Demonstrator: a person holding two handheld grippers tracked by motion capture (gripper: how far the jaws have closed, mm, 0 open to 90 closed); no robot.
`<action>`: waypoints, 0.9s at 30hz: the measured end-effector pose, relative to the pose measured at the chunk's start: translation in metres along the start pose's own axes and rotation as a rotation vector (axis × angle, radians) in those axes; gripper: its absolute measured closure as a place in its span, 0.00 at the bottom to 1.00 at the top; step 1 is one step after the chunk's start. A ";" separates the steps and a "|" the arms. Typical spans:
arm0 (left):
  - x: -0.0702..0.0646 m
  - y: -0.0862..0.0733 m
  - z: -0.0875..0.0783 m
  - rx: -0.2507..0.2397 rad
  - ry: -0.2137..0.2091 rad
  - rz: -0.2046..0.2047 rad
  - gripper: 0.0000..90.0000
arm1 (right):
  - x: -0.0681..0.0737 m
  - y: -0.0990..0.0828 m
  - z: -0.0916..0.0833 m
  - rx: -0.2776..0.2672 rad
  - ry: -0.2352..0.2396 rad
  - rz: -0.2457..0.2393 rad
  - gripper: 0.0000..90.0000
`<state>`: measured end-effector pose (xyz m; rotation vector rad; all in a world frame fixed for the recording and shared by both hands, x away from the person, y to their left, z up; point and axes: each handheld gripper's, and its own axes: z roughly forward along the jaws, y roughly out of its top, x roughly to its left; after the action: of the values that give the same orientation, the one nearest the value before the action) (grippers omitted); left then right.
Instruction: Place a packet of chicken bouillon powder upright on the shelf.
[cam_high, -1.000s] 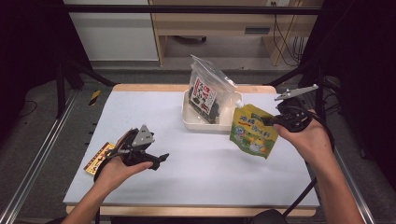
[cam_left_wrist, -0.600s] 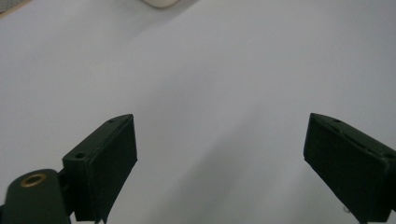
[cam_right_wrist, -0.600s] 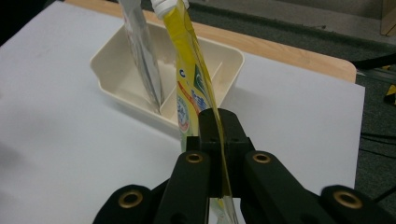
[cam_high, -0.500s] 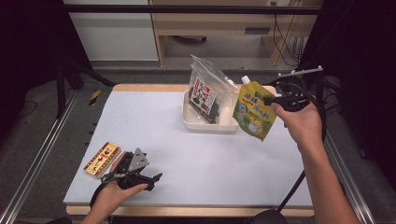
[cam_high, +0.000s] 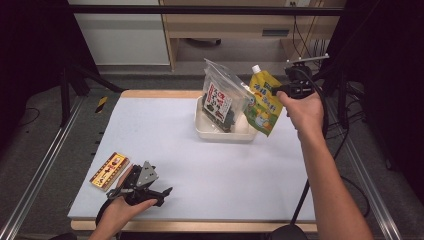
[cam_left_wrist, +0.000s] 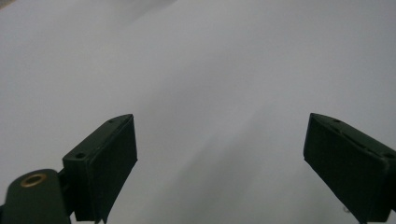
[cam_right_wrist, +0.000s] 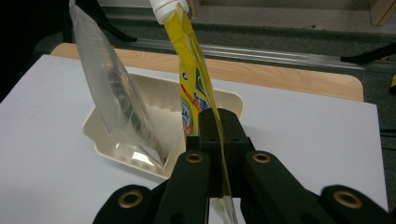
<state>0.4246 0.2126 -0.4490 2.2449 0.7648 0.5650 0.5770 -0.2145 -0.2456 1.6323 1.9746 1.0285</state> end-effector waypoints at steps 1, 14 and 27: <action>0.000 0.000 0.000 0.000 0.000 -0.001 0.10 | 0.001 0.002 0.003 0.003 -0.007 0.005 1.00; 0.000 0.000 0.001 -0.001 -0.007 -0.004 0.10 | 0.014 0.021 0.036 0.043 -0.037 0.036 1.00; -0.002 0.001 0.002 0.005 -0.016 0.007 0.10 | 0.017 0.027 0.054 0.045 -0.028 0.080 1.00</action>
<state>0.4248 0.2098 -0.4506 2.2546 0.7514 0.5481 0.6285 -0.1805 -0.2586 1.7527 1.9419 0.9904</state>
